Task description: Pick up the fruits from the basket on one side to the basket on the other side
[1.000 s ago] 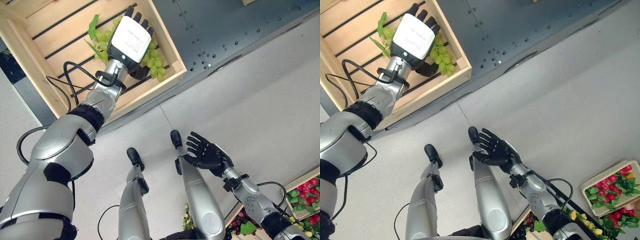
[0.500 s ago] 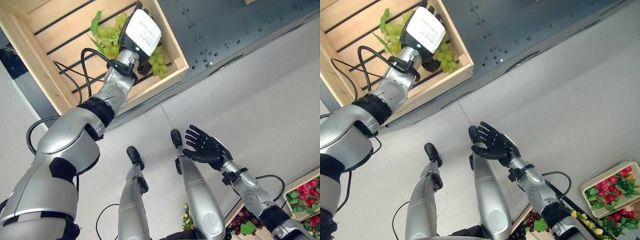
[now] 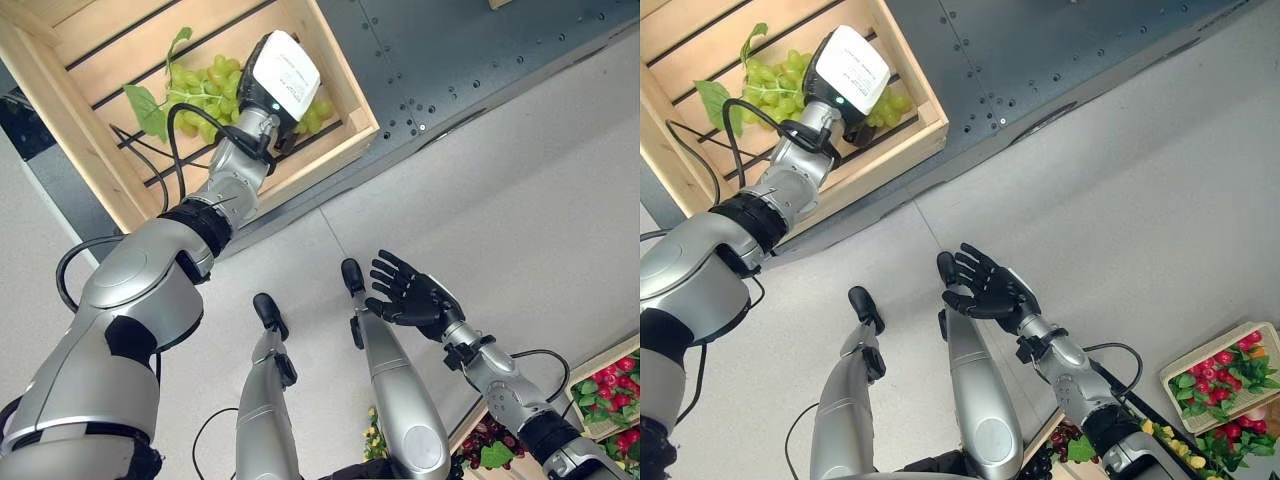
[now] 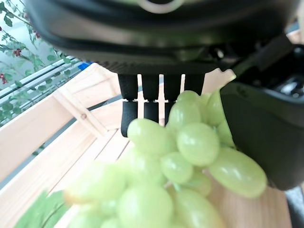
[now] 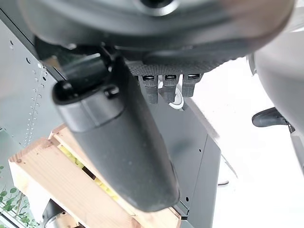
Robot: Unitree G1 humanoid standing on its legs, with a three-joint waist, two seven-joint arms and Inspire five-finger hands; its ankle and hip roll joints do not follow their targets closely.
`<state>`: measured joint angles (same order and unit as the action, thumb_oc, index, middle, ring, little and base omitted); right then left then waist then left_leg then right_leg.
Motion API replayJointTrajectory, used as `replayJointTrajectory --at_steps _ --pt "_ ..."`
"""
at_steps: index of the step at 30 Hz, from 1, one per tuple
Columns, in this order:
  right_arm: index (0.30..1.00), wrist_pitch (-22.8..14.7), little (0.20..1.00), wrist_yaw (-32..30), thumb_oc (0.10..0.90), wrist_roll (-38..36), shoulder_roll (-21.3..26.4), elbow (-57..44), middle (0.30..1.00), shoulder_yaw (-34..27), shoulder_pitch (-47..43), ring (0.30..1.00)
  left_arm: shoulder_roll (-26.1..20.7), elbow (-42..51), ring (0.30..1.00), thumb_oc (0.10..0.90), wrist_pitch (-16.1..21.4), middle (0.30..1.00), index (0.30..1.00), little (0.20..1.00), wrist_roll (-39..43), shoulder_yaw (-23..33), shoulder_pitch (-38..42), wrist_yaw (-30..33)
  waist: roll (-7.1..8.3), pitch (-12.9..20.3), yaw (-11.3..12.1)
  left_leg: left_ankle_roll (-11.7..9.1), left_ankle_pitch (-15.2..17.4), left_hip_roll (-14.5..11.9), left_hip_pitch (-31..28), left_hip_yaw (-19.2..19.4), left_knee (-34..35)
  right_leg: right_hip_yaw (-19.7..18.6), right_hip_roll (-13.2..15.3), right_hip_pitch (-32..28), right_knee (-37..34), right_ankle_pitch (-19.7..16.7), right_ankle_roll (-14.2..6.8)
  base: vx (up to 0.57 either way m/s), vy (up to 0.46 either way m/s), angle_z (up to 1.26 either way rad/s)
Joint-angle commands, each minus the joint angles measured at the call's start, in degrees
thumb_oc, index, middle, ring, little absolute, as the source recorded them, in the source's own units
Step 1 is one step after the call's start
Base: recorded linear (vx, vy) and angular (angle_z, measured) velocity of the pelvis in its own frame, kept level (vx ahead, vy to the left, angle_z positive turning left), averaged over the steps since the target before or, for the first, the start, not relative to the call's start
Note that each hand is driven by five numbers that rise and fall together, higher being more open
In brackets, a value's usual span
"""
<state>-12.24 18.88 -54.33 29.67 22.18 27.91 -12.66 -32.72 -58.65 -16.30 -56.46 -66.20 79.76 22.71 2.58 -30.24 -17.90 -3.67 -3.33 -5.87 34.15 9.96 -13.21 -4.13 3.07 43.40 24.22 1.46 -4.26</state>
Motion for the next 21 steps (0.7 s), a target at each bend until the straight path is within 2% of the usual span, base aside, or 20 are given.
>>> replayJointTrajectory --at_steps 1,5,6,9,11,12,14,15,16,17,19,20,21 --pt "0.900 -3.89 0.900 1.40 0.800 0.06 0.65 -4.38 0.900 -2.51 3.59 0.900 -6.96 -1.58 0.300 0.400 -0.38 0.300 0.300 0.300 2.63 5.77 1.90 10.11 2.07 0.44 0.37 0.22 2.83 -0.60 -0.59 -0.14 -5.27 3.06 -1.26 -6.96 -6.86 -3.40 1.65 0.00 0.000 0.00" --pt "0.900 -4.58 0.900 1.50 0.800 0.29 1.00 -5.24 0.900 -3.42 5.08 0.900 -9.13 -0.04 0.300 0.400 2.28 0.300 0.300 0.300 7.33 7.97 0.25 16.44 1.82 0.44 1.01 0.14 2.58 -0.54 -3.13 -0.38 -3.84 3.28 -1.21 -9.51 -7.69 -3.09 1.61 -0.01 0.008 0.03" --pt "0.900 -5.09 0.900 1.46 0.800 0.38 1.24 -5.78 0.900 -3.80 5.97 0.900 -10.27 0.98 0.300 0.400 3.40 0.300 0.300 0.300 10.03 9.75 -1.06 20.23 1.76 0.44 1.41 0.17 2.60 -0.49 -4.46 -0.47 -3.28 3.48 -1.13 -10.84 -8.15 -2.95 1.59 -0.02 0.007 0.09" --pt "0.900 -5.64 0.900 1.07 0.800 0.31 1.63 -6.50 0.900 -4.50 7.42 0.900 -12.41 2.89 0.300 0.400 5.98 0.300 0.300 0.300 13.56 13.53 -3.62 25.37 1.55 0.44 2.16 0.19 2.67 -0.40 -6.93 -0.80 -2.30 3.70 -1.12 -13.56 -9.14 -2.62 1.65 -0.01 0.000 0.04" --pt "0.900 -6.10 0.900 0.58 0.800 0.44 1.87 -7.11 0.900 -5.37 9.00 0.900 -14.83 6.20 0.300 0.400 9.84 0.300 0.300 0.300 15.68 18.49 -8.25 30.67 1.17 1.04 3.24 0.11 2.65 -0.27 -9.72 -1.28 -0.85 3.98 -0.98 -16.40 -10.25 -2.28 1.65 -0.01 0.001 0.08" --pt "0.900 -6.10 0.900 0.58 0.800 0.44 1.88 -7.12 0.900 -5.35 9.00 0.900 -14.85 6.23 0.300 0.400 9.83 0.300 0.300 0.300 15.66 18.54 -8.30 30.66 1.14 1.19 3.19 0.11 2.51 -0.25 -9.58 -1.28 -0.74 3.98 -0.96 -16.26 -10.33 -2.39 1.65 0.00 0.003 0.17" --pt "0.900 -6.88 0.900 0.16 0.800 0.88 1.74 -7.50 0.900 -5.96 10.52 0.900 -16.51 10.57 0.300 0.400 13.73 0.300 0.300 0.300 17.63 24.72 -14.83 35.17 0.84 2.64 4.41 0.12 2.38 0.15 -12.03 -1.85 1.09 4.43 -0.72 -18.81 -11.76 -2.06 1.60 0.00 0.005 0.09" --pt "0.900 -6.91 0.900 0.01 0.800 0.87 1.72 -7.59 0.900 -5.99 10.58 0.900 -16.61 10.79 0.300 0.400 14.44 0.300 0.300 0.300 17.97 25.14 -15.30 35.70 0.78 2.92 4.48 0.14 2.23 0.20 -12.10 -1.89 1.39 4.49 -0.70 -18.87 -11.96 -2.13 1.61 0.00 0.000 0.00" --pt "0.900 -7.21 0.900 -0.37 0.800 0.71 1.71 -7.76 0.900 -6.08 10.98 0.900 -17.07 12.34 0.300 0.400 16.69 0.300 0.300 0.300 19.53 26.71 -17.29 37.06 0.69 3.58 4.88 0.11 2.17 0.24 -13.06 -2.04 2.10 4.70 -0.56 -19.84 -12.47 -2.01 1.59 0.01 0.010 0.10" --pt "0.900 -7.76 0.900 -0.95 0.800 1.10 1.59 -8.16 0.900 -6.82 11.99 0.900 -17.34 15.99 0.300 0.400 19.56 0.300 0.300 0.300 19.95 31.53 -22.32 39.23 0.63 4.58 5.71 0.12 2.25 0.52 -14.83 -2.59 3.32 5.15 -0.31 -21.75 -13.52 -1.84 1.50 0.02 0.009 0.23" --pt "0.900 -7.91 0.900 -1.83 0.800 1.64 1.36 -8.72 0.900 -7.47 12.76 0.900 -17.75 19.44 0.300 0.400 22.81 0.300 0.300 0.300 22.32 34.48 -26.17 39.90 0.57 5.90 6.32 0.14 2.06 0.79 -15.96 -2.91 4.67 5.52 -0.08 -22.98 -14.77 -2.04 1.34 0.02 0.007 0.17" --pt "0.900 -7.95 0.900 -2.72 0.800 2.13 1.17 -9.91 0.900 -8.54 13.78 0.900 -17.48 24.05 0.300 0.400 24.98 0.300 0.300 0.300 23.61 38.49 -31.06 40.38 0.52 7.03 6.93 0.15 1.81 0.94 -17.55 -3.38 6.40 5.87 0.08 -24.53 -15.84 -2.13 1.15 0.02 0.007 0.04" --pt "0.900 -8.08 0.900 -2.79 0.800 2.22 1.12 -10.19 0.900 -8.82 14.08 0.900 -17.44 25.16 0.300 0.400 25.74 0.300 0.300 0.300 24.68 39.31 -32.30 40.31 0.53 7.32 7.04 0.15 1.74 0.98 -17.97 -3.47 6.78 5.98 0.12 -24.98 -16.13 -2.16 1.08 0.02 0.010 0.08"
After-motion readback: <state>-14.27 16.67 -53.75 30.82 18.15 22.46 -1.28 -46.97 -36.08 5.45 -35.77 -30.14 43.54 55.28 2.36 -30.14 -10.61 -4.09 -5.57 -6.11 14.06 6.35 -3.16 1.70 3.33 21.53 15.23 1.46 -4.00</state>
